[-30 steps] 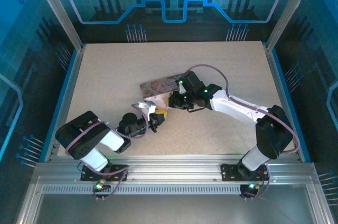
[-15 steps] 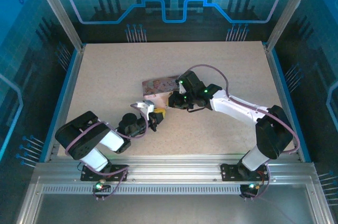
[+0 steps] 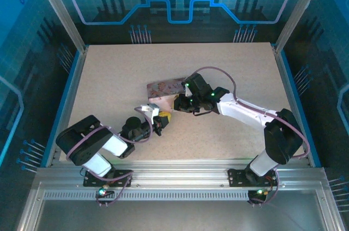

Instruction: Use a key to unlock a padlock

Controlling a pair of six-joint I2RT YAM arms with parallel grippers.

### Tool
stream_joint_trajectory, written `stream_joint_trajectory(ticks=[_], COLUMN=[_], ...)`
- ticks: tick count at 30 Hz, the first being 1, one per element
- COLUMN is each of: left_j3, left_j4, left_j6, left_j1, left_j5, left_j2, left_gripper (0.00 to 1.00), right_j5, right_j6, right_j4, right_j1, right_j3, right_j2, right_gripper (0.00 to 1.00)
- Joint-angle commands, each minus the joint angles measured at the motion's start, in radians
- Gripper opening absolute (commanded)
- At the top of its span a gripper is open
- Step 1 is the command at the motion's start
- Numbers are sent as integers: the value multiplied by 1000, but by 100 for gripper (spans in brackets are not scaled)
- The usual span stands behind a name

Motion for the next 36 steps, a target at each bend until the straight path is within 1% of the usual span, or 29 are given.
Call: stream_joint_trajectory(ticks=[1,14,18,36], left_j3=[-15,13,8,34], left_j4=[24,24,24,24], left_j6=[-7,-25,-24,-51], left_j1=[-9,-12,-11,-12], left_j5=[24,0,-20,-22], left_j2=[-22,7,-9,-4], left_gripper=[0,0,0,0], right_j5=[-2,-13,-7,-4], right_j6=[9,9,5,10], right_j4=[71,71,68,81], right_j1=[-10,-7,-6,5], right_j3=[-6,-1,-5,-16], right_j2=[-46,-43,-42,-36], right_gripper=[0,0,0,0])
